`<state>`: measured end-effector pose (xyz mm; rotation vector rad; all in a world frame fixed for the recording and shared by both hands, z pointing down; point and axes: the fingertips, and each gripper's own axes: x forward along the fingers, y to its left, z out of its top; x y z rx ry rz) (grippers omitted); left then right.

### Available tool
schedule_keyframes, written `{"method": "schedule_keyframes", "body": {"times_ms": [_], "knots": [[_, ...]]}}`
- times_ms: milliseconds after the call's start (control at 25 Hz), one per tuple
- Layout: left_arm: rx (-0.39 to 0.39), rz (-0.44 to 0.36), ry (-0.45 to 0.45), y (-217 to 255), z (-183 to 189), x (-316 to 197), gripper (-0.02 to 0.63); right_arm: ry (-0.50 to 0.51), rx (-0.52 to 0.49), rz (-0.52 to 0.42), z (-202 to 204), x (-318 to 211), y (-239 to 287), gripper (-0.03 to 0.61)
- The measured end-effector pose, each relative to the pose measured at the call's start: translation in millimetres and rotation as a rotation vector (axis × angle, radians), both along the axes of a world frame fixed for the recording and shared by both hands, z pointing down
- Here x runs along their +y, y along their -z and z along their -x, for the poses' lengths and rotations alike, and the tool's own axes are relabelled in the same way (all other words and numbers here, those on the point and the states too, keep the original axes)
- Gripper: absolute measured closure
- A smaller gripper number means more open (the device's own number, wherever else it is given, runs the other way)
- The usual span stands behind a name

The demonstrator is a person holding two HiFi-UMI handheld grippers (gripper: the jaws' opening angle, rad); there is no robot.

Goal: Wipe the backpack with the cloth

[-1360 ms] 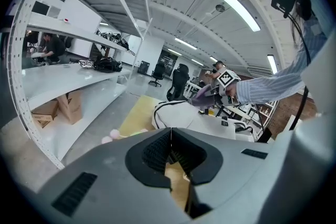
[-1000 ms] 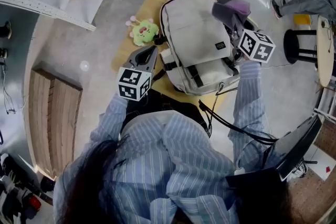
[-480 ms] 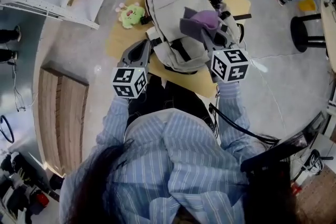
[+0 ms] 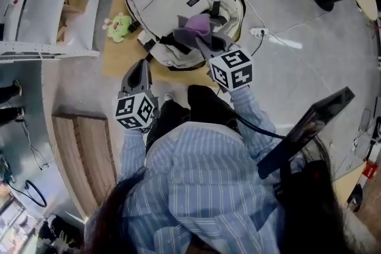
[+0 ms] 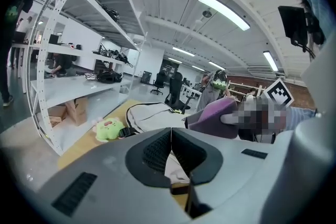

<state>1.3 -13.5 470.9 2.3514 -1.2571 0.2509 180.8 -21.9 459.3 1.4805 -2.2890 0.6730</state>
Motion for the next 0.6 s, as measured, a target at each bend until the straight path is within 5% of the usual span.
{"method": "schedule_keyframes", "body": {"times_ms": [240,600], "knots": [[0.019,-0.033,-0.093,12,21,19,0.607,-0.074,0.007,0.018,31,34,4,0.537],[-0.011,0.027,-0.147,-24,136,77,0.607,-0.282,-0.088,0.038,89,113,2,0.537]]}}
